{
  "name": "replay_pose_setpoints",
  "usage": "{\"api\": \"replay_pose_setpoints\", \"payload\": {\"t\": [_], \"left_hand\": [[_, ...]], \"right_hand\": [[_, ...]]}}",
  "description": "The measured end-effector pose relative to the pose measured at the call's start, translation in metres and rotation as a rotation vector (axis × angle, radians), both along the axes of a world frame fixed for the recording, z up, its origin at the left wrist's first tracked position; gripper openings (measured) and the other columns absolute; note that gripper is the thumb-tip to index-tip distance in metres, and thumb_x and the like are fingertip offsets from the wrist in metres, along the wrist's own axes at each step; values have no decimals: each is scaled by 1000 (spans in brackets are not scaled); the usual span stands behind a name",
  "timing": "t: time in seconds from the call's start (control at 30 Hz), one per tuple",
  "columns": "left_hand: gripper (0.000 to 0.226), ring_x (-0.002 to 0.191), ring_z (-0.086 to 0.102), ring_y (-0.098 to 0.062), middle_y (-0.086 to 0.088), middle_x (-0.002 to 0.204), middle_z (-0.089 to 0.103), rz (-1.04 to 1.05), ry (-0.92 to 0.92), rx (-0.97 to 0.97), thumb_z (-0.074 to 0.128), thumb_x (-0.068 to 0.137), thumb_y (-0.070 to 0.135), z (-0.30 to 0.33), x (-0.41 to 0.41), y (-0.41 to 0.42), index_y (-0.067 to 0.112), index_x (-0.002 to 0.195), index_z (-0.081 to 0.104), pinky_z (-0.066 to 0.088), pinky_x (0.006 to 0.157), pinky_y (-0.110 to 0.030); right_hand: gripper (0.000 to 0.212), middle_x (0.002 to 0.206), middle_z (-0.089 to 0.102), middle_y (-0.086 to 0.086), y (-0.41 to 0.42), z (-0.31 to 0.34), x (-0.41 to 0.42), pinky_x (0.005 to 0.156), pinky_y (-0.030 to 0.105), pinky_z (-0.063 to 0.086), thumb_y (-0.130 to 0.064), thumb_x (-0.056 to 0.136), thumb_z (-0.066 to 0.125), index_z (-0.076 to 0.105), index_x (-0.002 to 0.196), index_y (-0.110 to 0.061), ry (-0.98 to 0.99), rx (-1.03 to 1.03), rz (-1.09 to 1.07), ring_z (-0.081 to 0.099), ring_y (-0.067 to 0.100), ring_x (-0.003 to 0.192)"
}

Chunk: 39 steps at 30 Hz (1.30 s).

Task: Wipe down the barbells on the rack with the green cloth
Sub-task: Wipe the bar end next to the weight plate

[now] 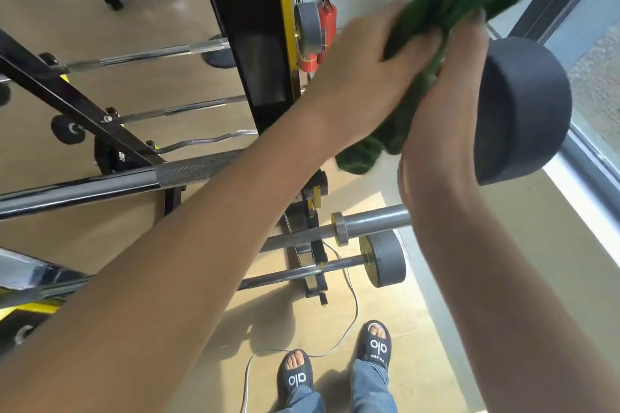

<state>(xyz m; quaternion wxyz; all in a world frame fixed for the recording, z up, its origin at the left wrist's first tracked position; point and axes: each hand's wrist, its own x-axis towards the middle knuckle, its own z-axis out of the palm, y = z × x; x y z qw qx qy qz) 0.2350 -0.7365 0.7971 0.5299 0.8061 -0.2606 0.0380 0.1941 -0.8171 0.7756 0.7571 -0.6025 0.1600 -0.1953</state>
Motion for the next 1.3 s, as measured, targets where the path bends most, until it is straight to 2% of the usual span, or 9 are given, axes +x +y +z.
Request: {"api": "replay_pose_setpoints", "payload": {"t": [0.1, 0.17, 0.3, 0.4, 0.67, 0.83, 1.03, 1.17, 1.3], "left_hand": [[35, 104, 64, -5, 8, 112, 69, -170, 92, 321, 65, 92, 32, 4, 8, 13, 17, 123, 61, 53, 93, -28], [36, 111, 61, -2, 12, 121, 66, -175, 100, 426, 65, 91, 27, -3, 9, 40, 22, 126, 60, 51, 98, -29], [13, 77, 65, -4, 10, 89, 69, 72, -232, 522, 55, 97, 23, -43, -17, 99, 21, 100, 68, 57, 70, -33], [25, 69, 62, -15, 3, 81, 66, 388, -361, 656, 47, 101, 31, -77, -25, 130, 15, 93, 63, 53, 57, -35], [66, 43, 53, -21, -2, 53, 55, 508, -311, 908, 23, 105, 44, -93, -20, 125, 12, 67, 66, 47, 50, -26], [63, 42, 51, -26, -5, 51, 52, 570, -356, 984, 29, 106, 38, -88, -23, 118, 9, 64, 66, 41, 50, -27], [61, 43, 49, -22, -4, 52, 52, 544, -376, 974, 29, 106, 36, -90, -22, 119, 10, 65, 65, 35, 51, -26], [62, 45, 43, -19, -2, 54, 46, 556, -389, 979, 28, 106, 38, -93, -20, 122, 9, 67, 66, 28, 53, -24], [61, 45, 44, -19, -3, 53, 45, 625, -375, 958, 30, 106, 37, -95, -22, 116, 8, 66, 65, 31, 53, -25]], "right_hand": [[44, 102, 68, -10, -10, -10, 12, 88, 29, 45, -54, 101, 30, 59, 117, -25, 47, -137, -8, 62, -2, 97], [35, 100, 61, -2, -11, -24, 14, 79, 25, 38, -45, 102, 32, 59, 106, -22, 73, -462, -59, 57, 6, 92], [33, 102, 57, 3, -2, -54, 22, 79, 31, 36, -36, 99, 43, 68, 98, -14, -74, -1201, -7, 51, 21, 93], [45, 93, 65, -3, 3, -66, 19, 84, 37, 39, -38, 102, 34, 70, 85, -18, -73, -1516, 86, 53, 22, 90], [38, 65, 57, 4, -19, -72, 30, 51, 30, 32, -21, 98, 38, 57, 66, -13, -180, -1738, 9, 51, 27, 63], [39, 65, 54, 11, -54, -66, 26, 57, 32, 33, -19, 101, 40, 53, 65, -9, -96, -1572, -81, 49, 33, 66], [38, 62, 40, -8, 16, -65, 20, 65, 29, 28, -19, 104, 28, 43, 68, -16, -154, -1421, 197, 38, 12, 58], [28, 69, 57, 12, -53, -60, 23, 61, 31, 28, -22, 96, 47, 55, 72, -10, -53, -1729, 123, 39, 24, 60], [37, 66, 49, 8, -8, -56, 16, 63, 41, 42, -18, 99, 30, 52, 70, -8, -16, -1445, 81, 48, 33, 64]]}}
